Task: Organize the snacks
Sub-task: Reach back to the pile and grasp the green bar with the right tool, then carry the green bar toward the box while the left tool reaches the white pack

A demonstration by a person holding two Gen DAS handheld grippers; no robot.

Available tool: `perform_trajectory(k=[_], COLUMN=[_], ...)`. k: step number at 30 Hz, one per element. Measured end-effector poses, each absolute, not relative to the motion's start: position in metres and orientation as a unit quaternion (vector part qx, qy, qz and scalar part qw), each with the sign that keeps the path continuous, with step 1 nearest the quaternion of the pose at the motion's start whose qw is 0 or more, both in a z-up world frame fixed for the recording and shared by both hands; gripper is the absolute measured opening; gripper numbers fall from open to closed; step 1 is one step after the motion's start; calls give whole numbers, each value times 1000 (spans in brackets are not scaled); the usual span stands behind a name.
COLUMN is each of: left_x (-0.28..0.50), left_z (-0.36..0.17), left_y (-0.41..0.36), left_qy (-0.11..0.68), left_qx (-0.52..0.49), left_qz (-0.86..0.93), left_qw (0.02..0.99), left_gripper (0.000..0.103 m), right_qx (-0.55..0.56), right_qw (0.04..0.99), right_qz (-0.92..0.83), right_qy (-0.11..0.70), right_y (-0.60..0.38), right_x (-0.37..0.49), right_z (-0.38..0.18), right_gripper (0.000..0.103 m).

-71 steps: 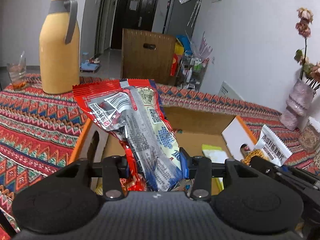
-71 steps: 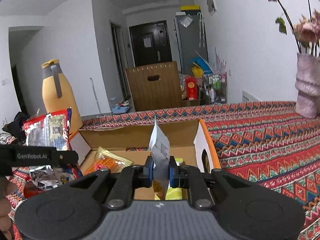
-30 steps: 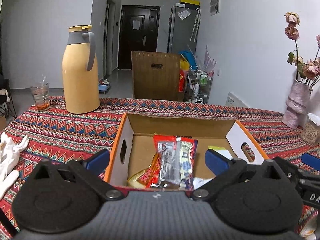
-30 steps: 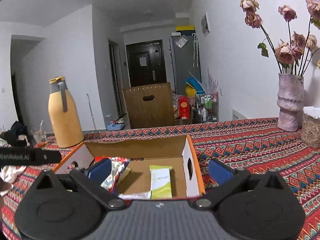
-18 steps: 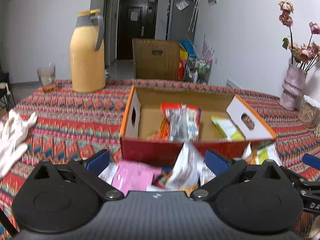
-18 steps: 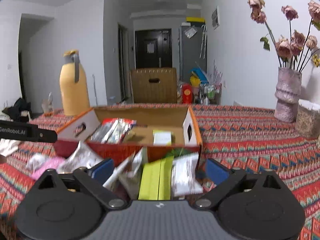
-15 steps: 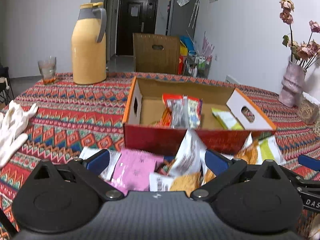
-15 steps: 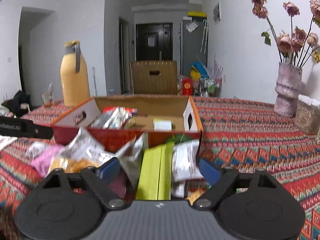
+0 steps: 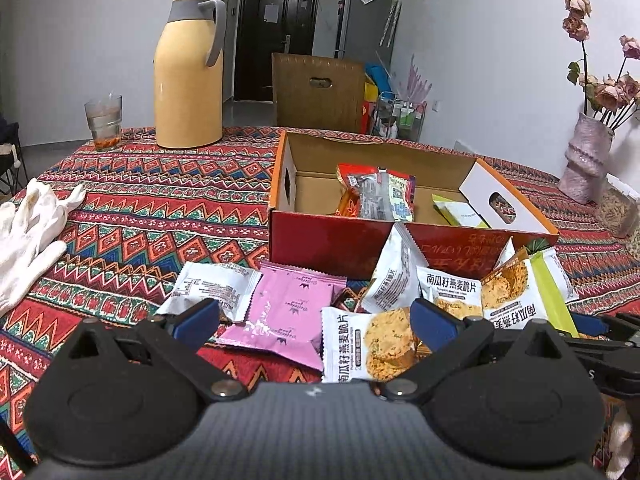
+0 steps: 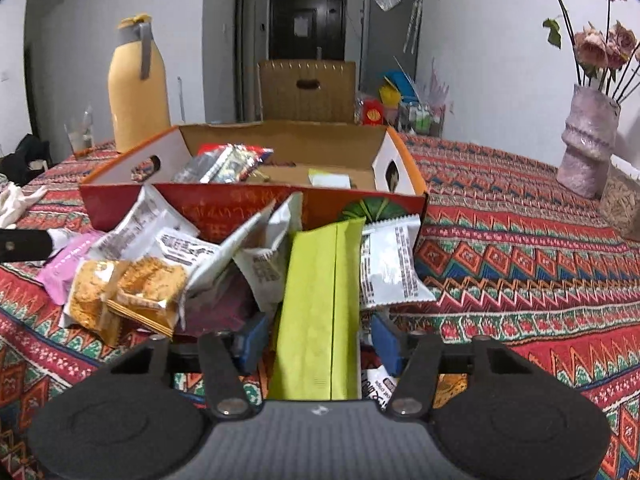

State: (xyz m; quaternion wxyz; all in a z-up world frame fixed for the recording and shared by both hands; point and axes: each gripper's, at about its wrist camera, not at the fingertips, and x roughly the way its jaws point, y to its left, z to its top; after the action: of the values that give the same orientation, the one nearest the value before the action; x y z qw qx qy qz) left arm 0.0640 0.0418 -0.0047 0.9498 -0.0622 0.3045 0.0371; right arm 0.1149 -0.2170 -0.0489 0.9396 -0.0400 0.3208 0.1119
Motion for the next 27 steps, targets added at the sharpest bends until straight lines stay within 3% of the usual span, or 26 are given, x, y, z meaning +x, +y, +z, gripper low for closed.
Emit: perform_trajectory(k=[7, 18, 27], left_x=[60, 71, 110], left_z=[-7, -4, -26], left_y=[51, 84, 121], left_qy=[308, 314, 370], left_qx=[-69, -61, -64], left_qz=[40, 71, 109], left_qw=[948, 945, 920], left_gripper=[103, 103, 103], right_qx=[-29, -8, 9], right_qw=[942, 958, 962], right_qz=[114, 110, 80], right_qy=[315, 264, 262], right_y=[-223, -239, -258], right_x=[108, 89, 95], right_z=[-47, -22, -22], right_gripper=[37, 37, 37])
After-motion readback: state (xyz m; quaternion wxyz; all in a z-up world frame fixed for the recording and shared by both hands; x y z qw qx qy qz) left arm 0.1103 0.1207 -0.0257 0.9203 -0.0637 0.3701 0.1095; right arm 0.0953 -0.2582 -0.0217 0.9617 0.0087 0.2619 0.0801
